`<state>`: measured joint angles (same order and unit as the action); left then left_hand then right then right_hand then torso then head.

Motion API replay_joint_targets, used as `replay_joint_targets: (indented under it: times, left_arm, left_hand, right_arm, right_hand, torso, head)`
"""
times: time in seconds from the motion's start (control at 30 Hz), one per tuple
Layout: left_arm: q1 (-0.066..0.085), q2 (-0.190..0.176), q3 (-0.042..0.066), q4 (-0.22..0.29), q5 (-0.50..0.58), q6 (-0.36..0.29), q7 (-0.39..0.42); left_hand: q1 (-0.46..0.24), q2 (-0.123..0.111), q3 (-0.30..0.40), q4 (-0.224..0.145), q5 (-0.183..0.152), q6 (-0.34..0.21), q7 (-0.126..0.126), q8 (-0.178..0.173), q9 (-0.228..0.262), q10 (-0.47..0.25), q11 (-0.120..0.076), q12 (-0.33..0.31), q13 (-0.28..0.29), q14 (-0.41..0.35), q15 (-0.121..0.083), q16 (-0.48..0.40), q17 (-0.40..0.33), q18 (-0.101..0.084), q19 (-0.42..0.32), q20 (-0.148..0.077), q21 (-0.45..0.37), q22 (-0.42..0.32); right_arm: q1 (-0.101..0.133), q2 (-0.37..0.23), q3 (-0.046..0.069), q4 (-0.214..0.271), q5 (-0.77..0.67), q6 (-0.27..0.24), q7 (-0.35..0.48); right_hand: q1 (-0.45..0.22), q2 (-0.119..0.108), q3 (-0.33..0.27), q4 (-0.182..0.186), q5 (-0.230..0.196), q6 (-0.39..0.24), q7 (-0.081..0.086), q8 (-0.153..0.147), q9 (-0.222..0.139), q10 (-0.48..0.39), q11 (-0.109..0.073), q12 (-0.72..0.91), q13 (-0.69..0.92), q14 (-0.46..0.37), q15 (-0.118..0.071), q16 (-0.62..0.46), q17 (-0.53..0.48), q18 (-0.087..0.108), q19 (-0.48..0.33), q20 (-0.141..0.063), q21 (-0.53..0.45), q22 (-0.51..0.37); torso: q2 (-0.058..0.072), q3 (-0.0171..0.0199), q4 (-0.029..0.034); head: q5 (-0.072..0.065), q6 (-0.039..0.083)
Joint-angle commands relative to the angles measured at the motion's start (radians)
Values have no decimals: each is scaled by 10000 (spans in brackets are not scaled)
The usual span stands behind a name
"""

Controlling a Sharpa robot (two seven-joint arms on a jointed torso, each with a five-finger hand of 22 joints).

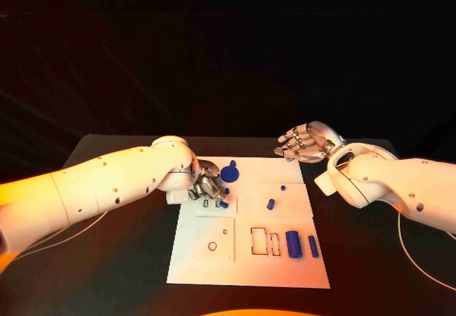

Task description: Assemble the parts on the task board

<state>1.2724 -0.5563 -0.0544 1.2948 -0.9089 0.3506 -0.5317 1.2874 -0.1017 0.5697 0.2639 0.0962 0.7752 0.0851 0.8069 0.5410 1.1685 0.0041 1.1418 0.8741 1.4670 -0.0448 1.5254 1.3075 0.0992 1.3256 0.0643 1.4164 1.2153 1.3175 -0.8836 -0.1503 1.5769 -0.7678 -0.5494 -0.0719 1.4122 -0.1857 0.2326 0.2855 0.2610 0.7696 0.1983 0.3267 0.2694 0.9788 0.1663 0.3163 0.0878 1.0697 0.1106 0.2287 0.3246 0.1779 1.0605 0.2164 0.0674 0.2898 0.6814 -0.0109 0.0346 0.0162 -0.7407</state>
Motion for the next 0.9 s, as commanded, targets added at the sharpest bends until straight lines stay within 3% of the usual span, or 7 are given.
replay_joint_targets:
  times: [0.03, 0.2, 0.6, 0.73, 0.83, 0.9]
  left_arm:
    - [15, -10, -6, -6, 449, 153, -2]
    - [13, -108, 13, -6, 1056, -110, -3]
    - [8, -579, 71, 453, 1570, -1043, 95]
    - [6, -821, 76, 781, 1236, -1645, 168]
    - [-4, -950, 75, 981, 881, -2048, 228]
    - [-13, -1015, 72, 1102, 645, -2250, 266]
  left_hand:
    - [-44, -207, 937, -532, 45, -18, -43, 118, 210, -11, 48, -66, -8, 712, -16, 26, 1793, -196, -41, -2, 49, 17]
    - [-470, -469, 2486, -1465, 71, -118, 2, 263, 591, 80, 77, -139, 23, 719, -1, 26, 1806, -200, -33, 9, 72, 53]
    - [-786, -571, 3098, -1988, 149, -50, 9, 348, 800, 238, 70, -91, 145, 751, -13, 59, 1871, -212, 16, 12, 116, 128]
    - [-902, -657, 3269, -2137, 239, 26, -9, 373, 858, 369, 49, -20, 254, 782, -33, 92, 1934, -217, 44, 1, 136, 158]
    - [-1069, -792, 3461, -2277, 472, 159, -53, 384, 916, 553, 1, 55, 381, 833, -76, 151, 2048, -248, 170, -32, 209, 308]
    - [-1095, -895, 3525, -2360, 534, 254, -82, 343, 912, 534, -28, -89, 212, 841, -103, 156, 2060, -251, 187, -52, 217, 319]
  right_arm:
    - [0, 10, -1, 2, -237, 246, 25]
    - [-2, 36, -7, -6, -498, 274, 27]
    - [-4, 13, -16, -21, -566, 210, 72]
    - [-5, -24, -17, -5, -551, 142, 148]
    - [-5, -58, -18, 1, -546, 94, 212]
    - [-5, -87, -19, 9, -545, 70, 240]
  right_hand:
    - [-54, -23, 33, -22, 35, -70, 408, -49, -17, -35, 54, -62, -28, 19, 66, -60, -28, 54, -39, 58, -41, -39]
    - [-45, -31, 28, -28, 42, -86, 415, -59, -28, -48, 62, -71, -54, 14, 73, -88, -49, 53, -50, 65, -42, -79]
    - [-45, -31, 23, -26, 47, -95, 423, -66, -36, -57, 70, -78, -72, 12, 79, -107, -63, 52, -56, 71, -42, -107]
    - [-48, -26, 22, -22, 58, -97, 430, -68, -40, -60, 74, -80, -83, 16, 82, -116, -71, 51, -57, 75, -40, -125]
    - [-24, 1, 37, -25, 163, -40, 440, -47, -52, -66, 84, -111, -149, 67, 87, -161, -115, 60, -26, 84, -17, -217]
    - [-12, 12, 58, -22, 299, 25, 422, -40, -71, -1, 64, -132, -199, 179, 62, -178, -149, 68, 77, 66, 19, -289]
  torso:
    - [-6, 4, -2]
    - [-10, 11, -2]
    - [-12, 13, 12]
    - [-2, 29, 39]
    - [-10, 19, 45]
    - [-10, 26, 62]
  head:
    - [5, -15]
    - [19, -24]
    - [40, -26]
    - [61, 22]
    - [59, 7]
    - [72, 3]
